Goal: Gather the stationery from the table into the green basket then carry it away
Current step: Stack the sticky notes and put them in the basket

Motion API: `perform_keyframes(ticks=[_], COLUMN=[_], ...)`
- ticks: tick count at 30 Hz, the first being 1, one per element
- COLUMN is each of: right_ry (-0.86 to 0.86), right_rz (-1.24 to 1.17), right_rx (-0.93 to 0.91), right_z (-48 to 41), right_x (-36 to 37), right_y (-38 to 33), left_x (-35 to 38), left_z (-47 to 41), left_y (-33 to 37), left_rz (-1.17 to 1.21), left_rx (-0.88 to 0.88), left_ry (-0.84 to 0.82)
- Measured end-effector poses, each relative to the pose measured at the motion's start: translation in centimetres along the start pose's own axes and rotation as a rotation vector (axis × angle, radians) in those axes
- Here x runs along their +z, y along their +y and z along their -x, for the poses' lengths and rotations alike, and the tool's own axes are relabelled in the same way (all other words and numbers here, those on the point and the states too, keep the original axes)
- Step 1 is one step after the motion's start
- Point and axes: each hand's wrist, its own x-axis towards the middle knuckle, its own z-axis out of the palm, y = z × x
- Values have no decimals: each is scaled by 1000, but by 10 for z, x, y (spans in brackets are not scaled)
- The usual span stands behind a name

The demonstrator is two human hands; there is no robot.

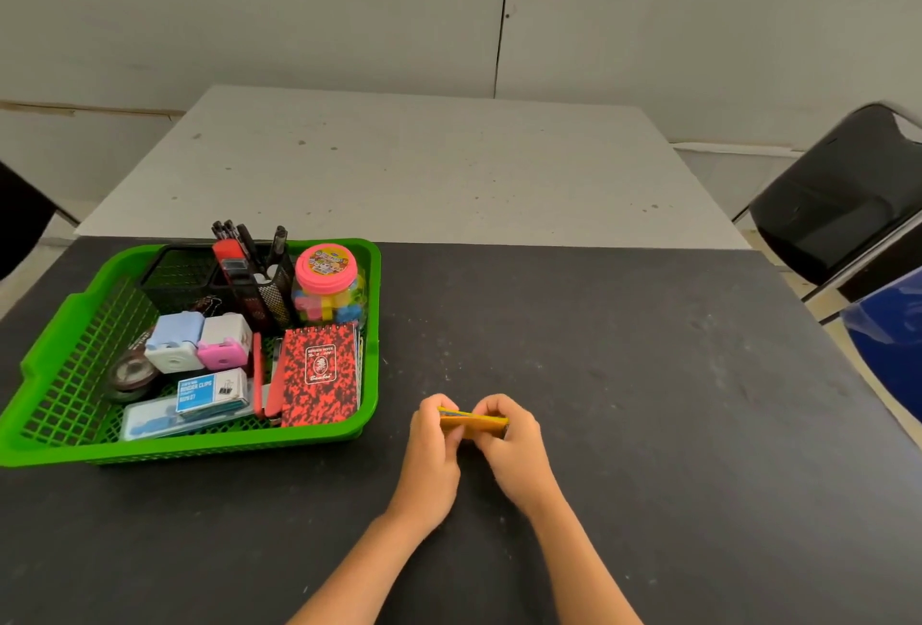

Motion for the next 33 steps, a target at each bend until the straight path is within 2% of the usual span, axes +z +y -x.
perform_keyframes(ticks=[4,9,11,13,15,18,21,25,33], right_ry=[83,-44,-118,-157,-100,12,57,89,128], right_rz=[-221,-399,-370,-259,-164,-110,-89,-115,-105], right_rx=[-41,-52,-9,28,45,93,179,229,242], right_z=[-12,-31,-36,-39,-42,-45,-45,-47,-52], right_x=[-2,25,47,64,77,88,97,102,110], right_y=[-33,-89,-106,-116,-119,-112,-104,-100,-105], left_x=[-18,-65,-89,-110,-129,-145,-144,-135,-132], left_z=[-11,-35,-45,-51,-58,-71,-78,-84,-77], left_y=[39,61,54,45,31,7,-2,-3,1], left_rz=[72,-9,-45,-55,-83,-161,-260,-354,-712], left_rx=[71,113,65,-57,-218,-436,-541,-519,-446], left_ry=[137,265,320,362,390,368,266,187,272])
